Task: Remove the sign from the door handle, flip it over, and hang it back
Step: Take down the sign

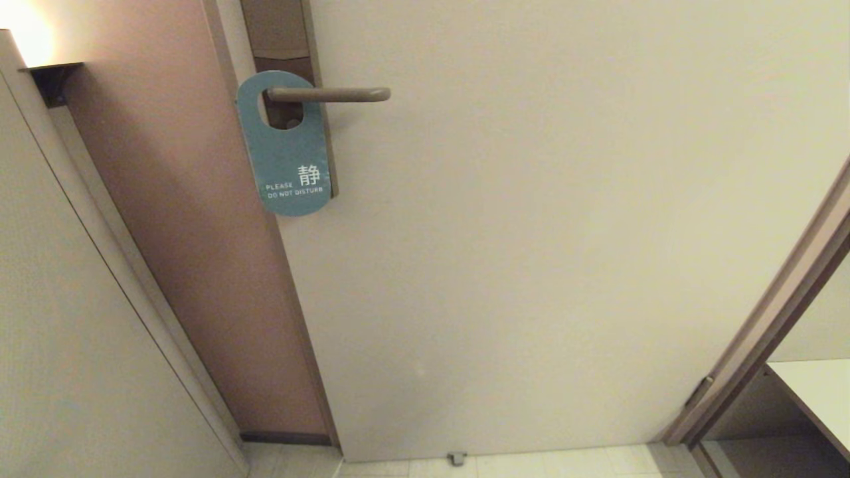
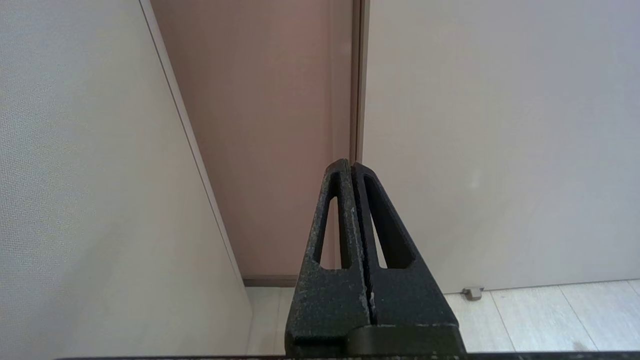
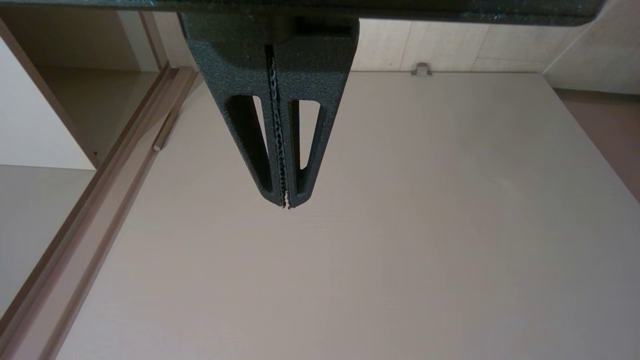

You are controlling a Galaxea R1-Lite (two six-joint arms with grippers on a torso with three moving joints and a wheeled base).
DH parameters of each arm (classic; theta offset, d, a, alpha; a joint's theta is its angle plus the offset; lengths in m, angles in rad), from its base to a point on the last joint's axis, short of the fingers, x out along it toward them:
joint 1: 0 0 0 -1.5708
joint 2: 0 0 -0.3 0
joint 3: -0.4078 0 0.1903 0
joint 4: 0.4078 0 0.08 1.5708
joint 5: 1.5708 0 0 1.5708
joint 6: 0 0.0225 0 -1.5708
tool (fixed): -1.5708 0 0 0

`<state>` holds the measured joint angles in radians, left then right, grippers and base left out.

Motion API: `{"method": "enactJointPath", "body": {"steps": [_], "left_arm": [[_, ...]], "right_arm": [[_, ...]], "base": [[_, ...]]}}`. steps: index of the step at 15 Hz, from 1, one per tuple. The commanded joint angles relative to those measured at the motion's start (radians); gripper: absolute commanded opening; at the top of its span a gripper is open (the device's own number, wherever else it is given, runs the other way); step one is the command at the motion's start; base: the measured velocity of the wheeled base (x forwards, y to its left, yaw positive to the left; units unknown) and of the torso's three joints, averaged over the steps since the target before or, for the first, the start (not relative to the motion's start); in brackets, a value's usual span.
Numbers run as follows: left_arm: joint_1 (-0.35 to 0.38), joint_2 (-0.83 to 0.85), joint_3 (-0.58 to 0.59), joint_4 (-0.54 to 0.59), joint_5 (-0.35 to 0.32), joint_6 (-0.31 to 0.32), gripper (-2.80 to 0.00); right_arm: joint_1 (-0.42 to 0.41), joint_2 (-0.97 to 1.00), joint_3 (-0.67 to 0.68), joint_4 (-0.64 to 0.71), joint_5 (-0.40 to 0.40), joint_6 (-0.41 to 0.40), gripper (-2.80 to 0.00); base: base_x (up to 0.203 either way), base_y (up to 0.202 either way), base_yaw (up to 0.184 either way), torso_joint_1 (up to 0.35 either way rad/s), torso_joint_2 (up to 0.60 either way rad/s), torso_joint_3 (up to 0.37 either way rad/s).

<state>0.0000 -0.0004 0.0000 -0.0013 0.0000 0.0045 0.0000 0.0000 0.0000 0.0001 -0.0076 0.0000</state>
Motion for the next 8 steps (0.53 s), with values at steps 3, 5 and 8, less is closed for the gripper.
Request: {"method": "enactJointPath", "body": {"steps": [3, 5, 8], "left_arm": [[0.000, 0.000, 0.000, 0.000, 0.000, 0.000, -2.80], [0.000, 0.000, 0.000, 0.000, 0.000, 0.000, -2.80], [0.000, 0.000, 0.000, 0.000, 0.000, 0.000, -2.80]], "right_arm": [[0.000, 0.000, 0.000, 0.000, 0.000, 0.000, -2.80], [0.000, 0.000, 0.000, 0.000, 0.000, 0.000, -2.80], [0.000, 0.000, 0.000, 0.000, 0.000, 0.000, -2.80]], "base": [[0.000, 0.000, 0.000, 0.000, 0.00, 0.000], [0.000, 0.000, 0.000, 0.000, 0.00, 0.000], [0.000, 0.000, 0.000, 0.000, 0.00, 0.000]]}}
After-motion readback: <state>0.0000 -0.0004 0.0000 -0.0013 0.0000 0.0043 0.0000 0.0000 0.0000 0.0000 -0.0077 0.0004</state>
